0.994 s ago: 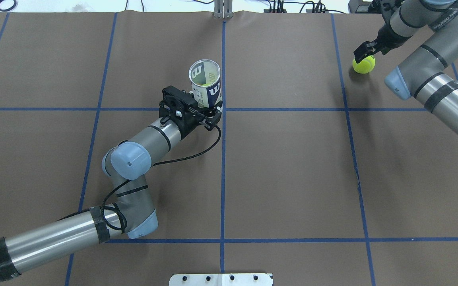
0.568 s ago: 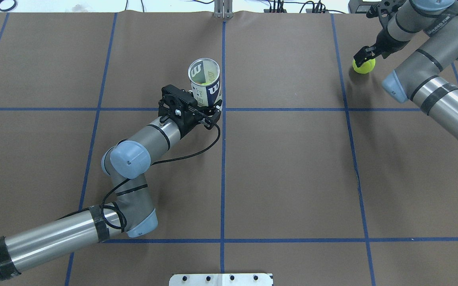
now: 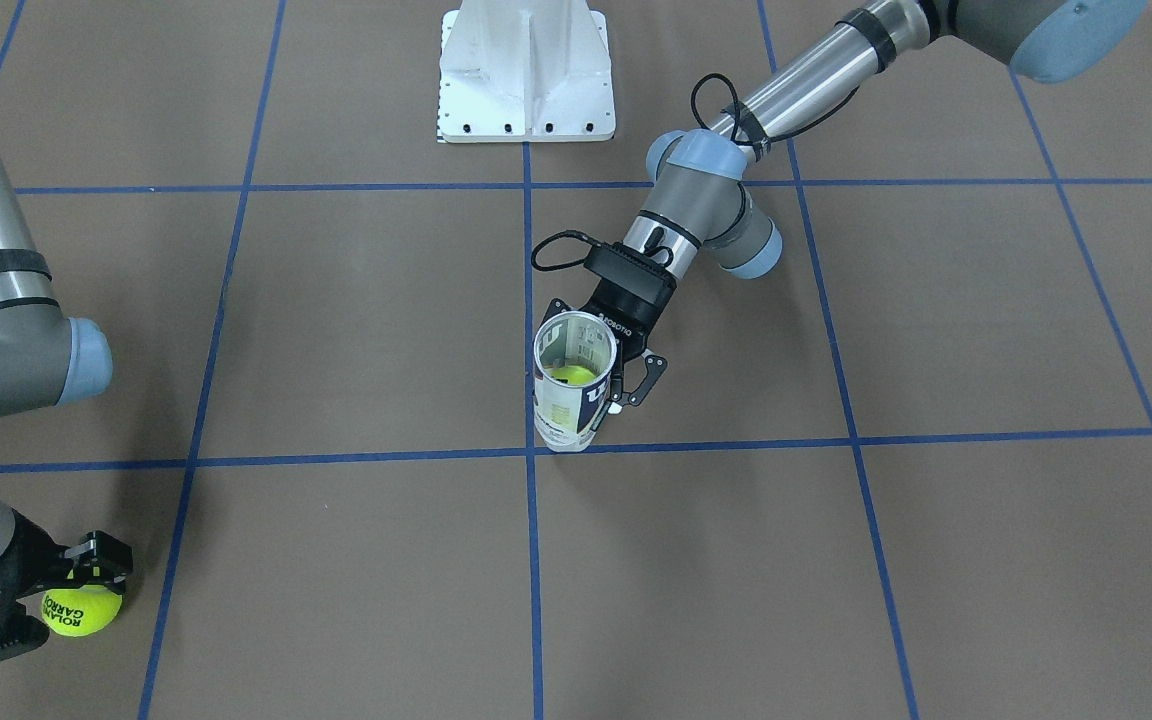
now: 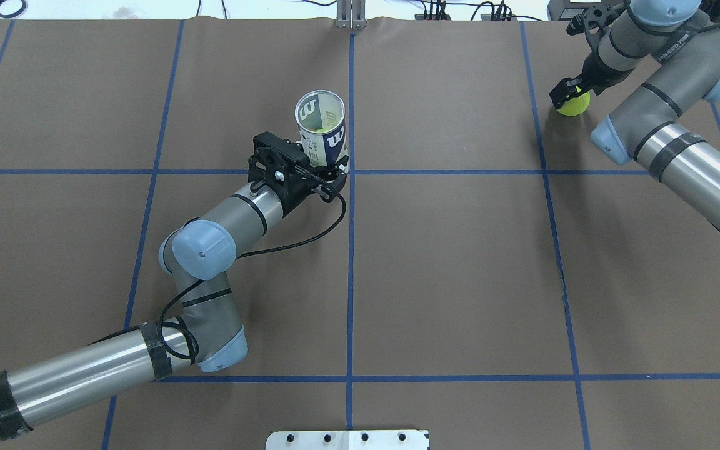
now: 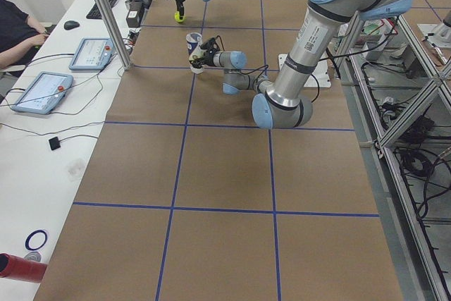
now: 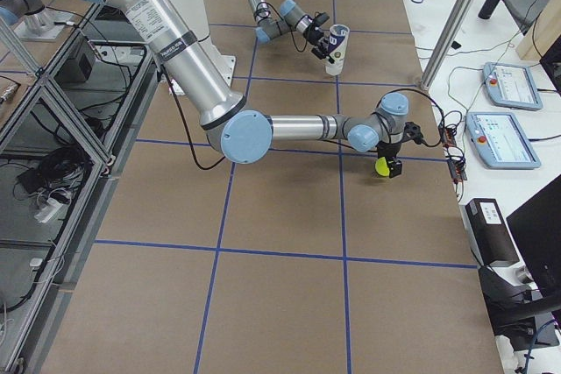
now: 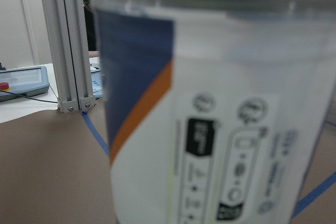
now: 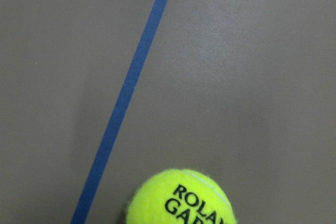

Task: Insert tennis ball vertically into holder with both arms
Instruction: 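Lower the right gripper and grasp the second yellow ball, then lift the ball and carry it with the right gripper over the can, then lower the ball into the can's mouth with the right gripper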

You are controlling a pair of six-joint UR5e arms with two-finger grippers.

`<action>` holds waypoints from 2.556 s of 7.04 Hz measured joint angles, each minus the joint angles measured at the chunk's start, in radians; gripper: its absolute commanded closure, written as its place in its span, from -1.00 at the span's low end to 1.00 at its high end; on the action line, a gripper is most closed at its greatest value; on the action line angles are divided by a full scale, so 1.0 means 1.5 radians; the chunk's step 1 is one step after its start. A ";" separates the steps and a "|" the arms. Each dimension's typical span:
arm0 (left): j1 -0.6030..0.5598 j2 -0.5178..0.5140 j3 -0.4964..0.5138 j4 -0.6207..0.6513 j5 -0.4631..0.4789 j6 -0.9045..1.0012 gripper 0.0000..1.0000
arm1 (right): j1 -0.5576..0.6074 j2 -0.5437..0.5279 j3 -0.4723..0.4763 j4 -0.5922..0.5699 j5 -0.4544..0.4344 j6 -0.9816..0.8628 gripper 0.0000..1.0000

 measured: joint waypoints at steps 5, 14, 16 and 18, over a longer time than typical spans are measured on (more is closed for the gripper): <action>-0.001 0.000 0.000 0.000 0.000 0.000 -0.50 | 0.007 0.040 0.049 -0.053 0.029 0.014 1.00; 0.003 -0.003 0.001 0.001 -0.001 0.000 -0.50 | -0.157 0.279 0.345 -0.290 0.096 0.612 1.00; 0.003 -0.003 0.001 0.001 -0.001 -0.001 -0.50 | -0.207 0.286 0.343 -0.313 0.031 0.612 1.00; 0.003 -0.003 0.003 0.001 -0.001 0.000 -0.50 | -0.216 0.279 0.345 -0.318 0.021 0.607 1.00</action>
